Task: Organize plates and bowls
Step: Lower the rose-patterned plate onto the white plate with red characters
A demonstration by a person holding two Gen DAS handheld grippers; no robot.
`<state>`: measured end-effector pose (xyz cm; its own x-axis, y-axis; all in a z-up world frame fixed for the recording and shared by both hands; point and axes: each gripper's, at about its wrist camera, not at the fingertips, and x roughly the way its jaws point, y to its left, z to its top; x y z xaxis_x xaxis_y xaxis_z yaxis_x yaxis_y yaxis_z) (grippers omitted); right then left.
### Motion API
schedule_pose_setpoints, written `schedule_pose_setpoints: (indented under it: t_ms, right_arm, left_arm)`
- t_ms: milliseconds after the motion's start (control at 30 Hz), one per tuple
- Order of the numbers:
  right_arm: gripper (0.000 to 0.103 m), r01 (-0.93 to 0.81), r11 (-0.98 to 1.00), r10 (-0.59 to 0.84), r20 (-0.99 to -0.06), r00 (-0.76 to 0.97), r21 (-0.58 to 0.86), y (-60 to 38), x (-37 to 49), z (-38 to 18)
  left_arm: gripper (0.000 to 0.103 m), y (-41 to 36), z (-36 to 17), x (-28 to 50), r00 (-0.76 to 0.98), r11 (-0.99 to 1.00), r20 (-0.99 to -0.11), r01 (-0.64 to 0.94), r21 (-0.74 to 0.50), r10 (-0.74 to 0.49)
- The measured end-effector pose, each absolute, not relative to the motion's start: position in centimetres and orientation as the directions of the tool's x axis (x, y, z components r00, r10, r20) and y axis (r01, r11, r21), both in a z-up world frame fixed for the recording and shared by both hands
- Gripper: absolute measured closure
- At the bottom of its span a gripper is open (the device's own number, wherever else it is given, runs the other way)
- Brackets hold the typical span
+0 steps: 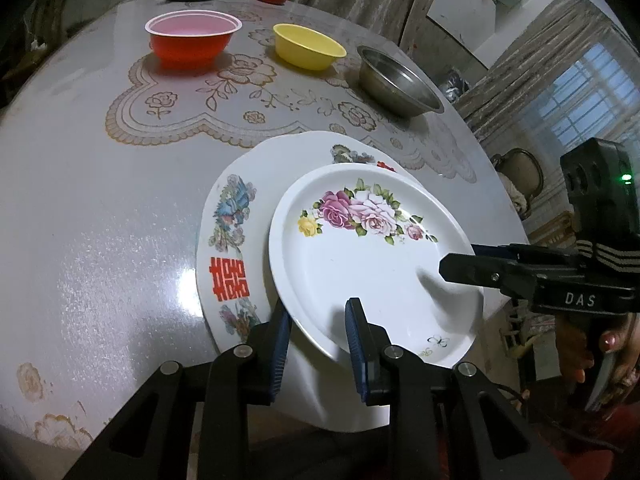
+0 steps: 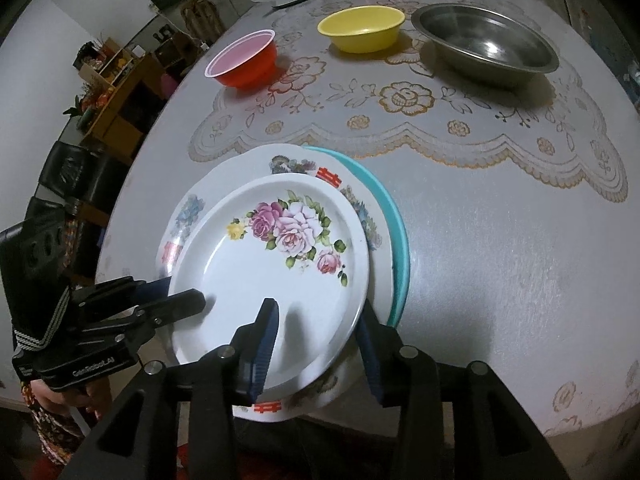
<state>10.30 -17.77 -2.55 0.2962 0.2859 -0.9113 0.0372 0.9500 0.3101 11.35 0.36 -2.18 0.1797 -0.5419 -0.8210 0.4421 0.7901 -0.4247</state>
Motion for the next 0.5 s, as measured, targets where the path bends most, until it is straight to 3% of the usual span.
schedule_pose_setpoints:
  t_ms: [500]
  right_arm:
    - [0.061, 0.016, 0.93, 0.345, -0.888, 0.302, 0.367, -18.0, 8.7, -2.5]
  left_arm:
    - [0.076, 1.1, -1.1, 11.5, 0.229, 0.815, -0.831, 0.441, -0.375, -0.507]
